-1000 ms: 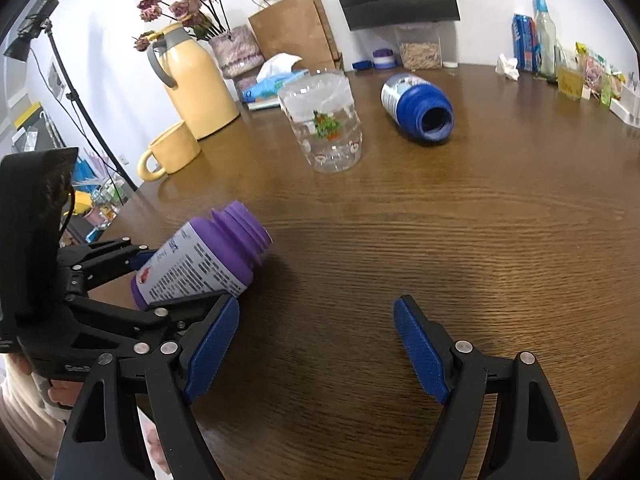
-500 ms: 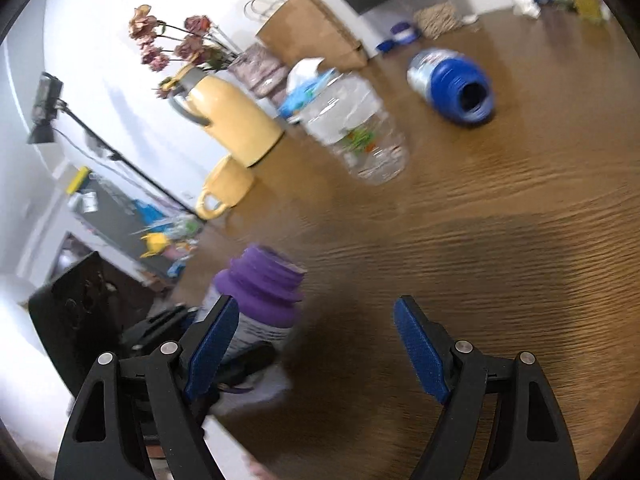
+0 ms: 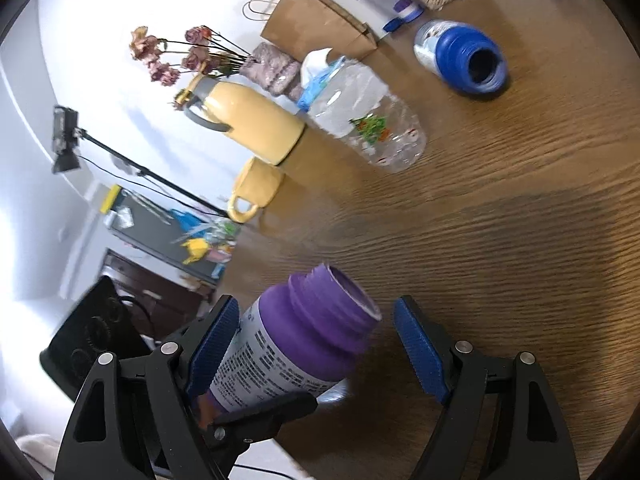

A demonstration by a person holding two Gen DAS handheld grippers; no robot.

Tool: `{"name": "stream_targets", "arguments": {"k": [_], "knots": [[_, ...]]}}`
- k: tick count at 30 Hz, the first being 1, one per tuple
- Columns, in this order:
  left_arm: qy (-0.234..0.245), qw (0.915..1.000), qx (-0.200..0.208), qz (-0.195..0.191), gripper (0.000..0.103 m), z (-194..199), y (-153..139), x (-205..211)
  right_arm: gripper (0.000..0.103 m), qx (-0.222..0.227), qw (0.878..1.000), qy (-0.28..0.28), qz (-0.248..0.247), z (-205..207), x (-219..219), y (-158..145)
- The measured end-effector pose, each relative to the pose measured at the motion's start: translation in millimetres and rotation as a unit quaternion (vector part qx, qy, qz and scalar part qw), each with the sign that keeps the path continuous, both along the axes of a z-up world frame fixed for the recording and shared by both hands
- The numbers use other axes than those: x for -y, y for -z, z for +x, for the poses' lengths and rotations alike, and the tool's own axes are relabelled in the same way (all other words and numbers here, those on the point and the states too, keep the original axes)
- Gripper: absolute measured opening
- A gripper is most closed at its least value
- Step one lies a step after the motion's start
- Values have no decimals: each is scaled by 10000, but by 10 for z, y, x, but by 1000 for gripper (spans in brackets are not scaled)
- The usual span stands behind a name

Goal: Flip cup upright
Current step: 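Lift the purple bottle with the left tool while the right tool approaches it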

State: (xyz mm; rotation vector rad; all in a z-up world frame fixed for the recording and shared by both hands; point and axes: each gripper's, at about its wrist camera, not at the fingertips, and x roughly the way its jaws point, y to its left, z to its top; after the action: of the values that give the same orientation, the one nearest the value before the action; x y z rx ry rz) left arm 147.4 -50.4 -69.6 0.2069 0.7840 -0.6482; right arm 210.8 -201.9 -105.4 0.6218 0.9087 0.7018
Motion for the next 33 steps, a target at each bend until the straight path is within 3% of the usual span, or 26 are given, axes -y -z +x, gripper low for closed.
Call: {"name": "stream_targets", "arguments": {"k": [2,9,11,15,18,21,22,23,28,33], "knots": [[26,9999,-104,117,60,57,77,6,72,-2,9998,41,-171,-21,-24,7],[-28,9993,-318,193,64,158,210,-138,71,209,9970,282,-691,-134,-44,4],[-24,9986,-254,455,78,158,213,-166,71,228,9964,315,-753,-146,-56,-10],[363,9934,-21,1091,80,165,148,-211,71,259,9926,309,-1148,-207,-134,-36],[565,9861,-57,1560,80,287,117,-256,72,372,9914,334,-1208,-263,-150,-71],[925,9839,-95,1527,80,356,71,-264,72,492,9895,429,-1287,-284,-100,-126],[1172,9820,-85,1478,76,374,58,-240,72,514,9892,436,-1298,-284,-80,-140],[1260,9806,-54,1501,64,386,61,-223,72,528,9887,447,-1328,-281,-62,-153],[1741,9677,-48,1823,62,474,81,-27,72,545,9869,503,-1434,-278,16,-155],[1737,9684,-55,1789,62,658,74,235,72,458,9869,655,-1399,-247,162,-106]]}}
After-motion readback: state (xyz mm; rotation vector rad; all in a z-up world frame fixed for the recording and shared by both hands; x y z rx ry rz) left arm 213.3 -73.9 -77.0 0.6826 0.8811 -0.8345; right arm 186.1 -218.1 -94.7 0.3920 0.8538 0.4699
